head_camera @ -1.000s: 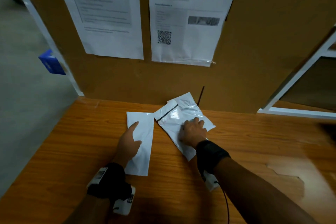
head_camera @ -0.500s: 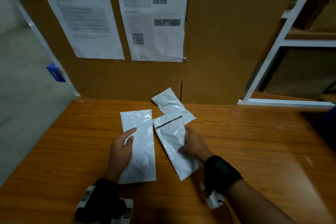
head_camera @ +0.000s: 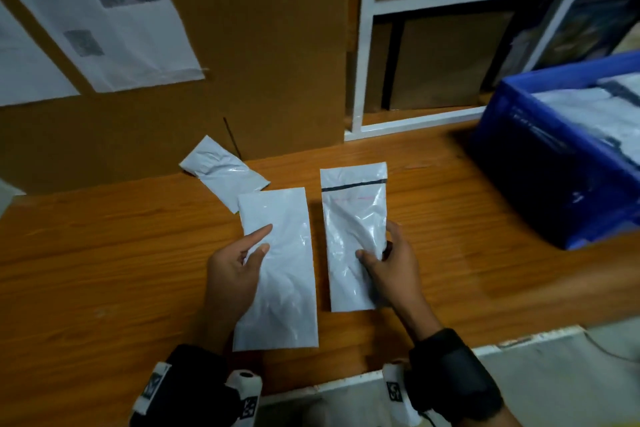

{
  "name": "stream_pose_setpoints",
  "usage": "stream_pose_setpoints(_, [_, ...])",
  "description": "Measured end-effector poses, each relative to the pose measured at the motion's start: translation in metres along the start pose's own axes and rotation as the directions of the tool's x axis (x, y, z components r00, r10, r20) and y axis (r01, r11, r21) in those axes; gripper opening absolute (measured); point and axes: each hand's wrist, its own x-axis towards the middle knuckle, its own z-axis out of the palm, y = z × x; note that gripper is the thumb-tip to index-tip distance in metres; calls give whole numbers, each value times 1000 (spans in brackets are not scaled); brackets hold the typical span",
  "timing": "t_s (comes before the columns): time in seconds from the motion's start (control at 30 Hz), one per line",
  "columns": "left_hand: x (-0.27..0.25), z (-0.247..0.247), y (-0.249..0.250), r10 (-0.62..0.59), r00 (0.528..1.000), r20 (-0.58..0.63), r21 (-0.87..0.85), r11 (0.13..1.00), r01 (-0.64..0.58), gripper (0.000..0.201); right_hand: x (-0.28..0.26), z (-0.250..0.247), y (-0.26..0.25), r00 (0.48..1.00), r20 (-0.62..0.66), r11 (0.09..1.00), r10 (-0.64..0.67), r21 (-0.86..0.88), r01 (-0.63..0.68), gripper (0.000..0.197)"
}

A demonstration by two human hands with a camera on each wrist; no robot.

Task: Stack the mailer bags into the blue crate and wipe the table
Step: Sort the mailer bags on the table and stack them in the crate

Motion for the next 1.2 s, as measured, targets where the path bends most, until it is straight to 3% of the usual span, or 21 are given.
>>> stream_pose_setpoints(0.1, [10, 31, 23, 46, 996, 75, -83, 996, -40, 28, -9, -34, -1, 993, -112, 999, -39, -15, 37, 50])
stream_pose_setpoints(0.3, [38, 80, 64, 56, 959, 279, -258, 966, 18, 20, -23, -92, -15, 940, -332, 997, -75, -21, 72, 57])
stream_pose_setpoints(0.5, [44, 134, 110, 238, 876, 420, -384, 921, -67, 21, -42, -141, -15, 830, -550, 995, -95, -47, 83, 69])
stream_pose_setpoints(0.67, [27, 192, 158, 296, 799, 524, -446, 894, -39, 21, -66, -195, -1, 683, -723, 994, -101, -100, 41, 71])
stream_pose_setpoints(0.8, [5, 246, 203, 329, 763, 556, -481, 876, -27, 22, -80, -254, 20, 607, -789, 995, -98, -89, 45, 71])
stream_pose_setpoints(0.9, [-11, 288, 243, 437, 697, 569, -535, 840, -90, 22, -82, -309, 37, 557, -823, 993, -117, -88, 78, 70])
stream_pose_setpoints(1.0, [-22, 332, 286, 527, 647, 551, -542, 815, -203, 20, -76, -372, 53, 547, -829, 993, -119, -92, 76, 70])
stream_pose_setpoints(1.2, [-34, 409, 375, 572, 651, 499, -455, 812, -365, 23, -62, -490, 64, 572, -812, 992, -119, -76, 99, 57])
